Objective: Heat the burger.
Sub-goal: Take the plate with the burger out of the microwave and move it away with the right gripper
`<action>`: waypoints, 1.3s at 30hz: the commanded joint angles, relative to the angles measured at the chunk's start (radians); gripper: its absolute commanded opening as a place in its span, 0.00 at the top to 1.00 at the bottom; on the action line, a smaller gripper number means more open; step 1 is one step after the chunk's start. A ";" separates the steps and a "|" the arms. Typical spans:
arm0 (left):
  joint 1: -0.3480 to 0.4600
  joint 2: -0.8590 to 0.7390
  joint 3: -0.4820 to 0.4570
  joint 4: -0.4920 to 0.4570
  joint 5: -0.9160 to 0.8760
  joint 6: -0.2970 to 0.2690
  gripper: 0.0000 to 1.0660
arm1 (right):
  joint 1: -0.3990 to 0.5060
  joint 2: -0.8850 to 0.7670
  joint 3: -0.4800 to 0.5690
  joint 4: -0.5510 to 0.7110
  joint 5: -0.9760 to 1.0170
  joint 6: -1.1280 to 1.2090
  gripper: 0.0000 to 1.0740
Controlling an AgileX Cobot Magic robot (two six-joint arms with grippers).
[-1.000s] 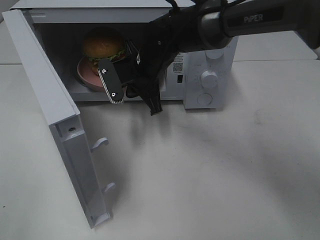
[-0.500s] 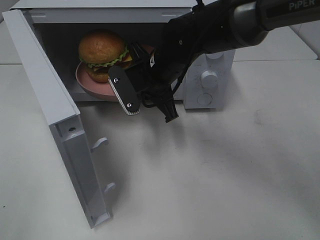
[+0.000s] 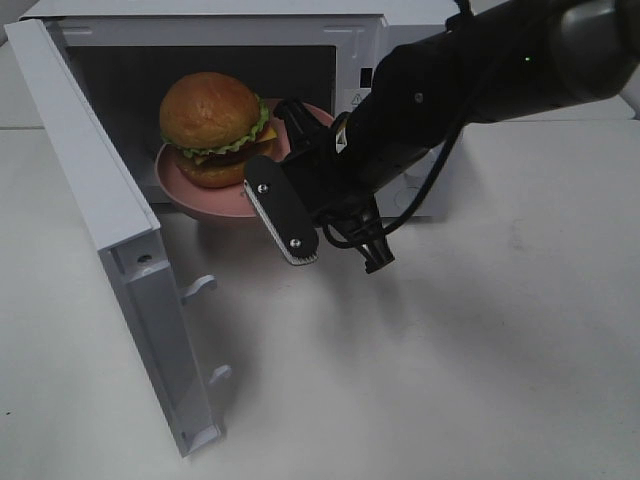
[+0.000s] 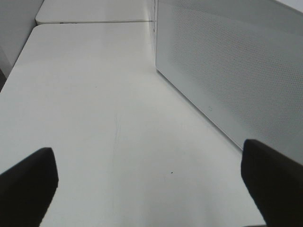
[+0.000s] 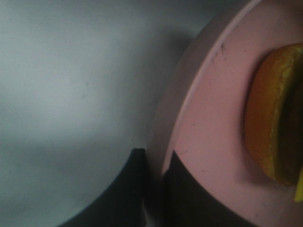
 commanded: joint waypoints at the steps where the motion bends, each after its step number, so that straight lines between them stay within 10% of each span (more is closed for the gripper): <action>1: 0.001 -0.020 0.003 -0.006 -0.004 -0.008 0.06 | -0.001 -0.072 0.041 0.008 -0.073 -0.003 1.00; 39: 0.001 -0.020 0.003 -0.006 -0.004 -0.008 0.06 | -0.001 -0.626 0.571 0.007 -0.079 0.098 1.00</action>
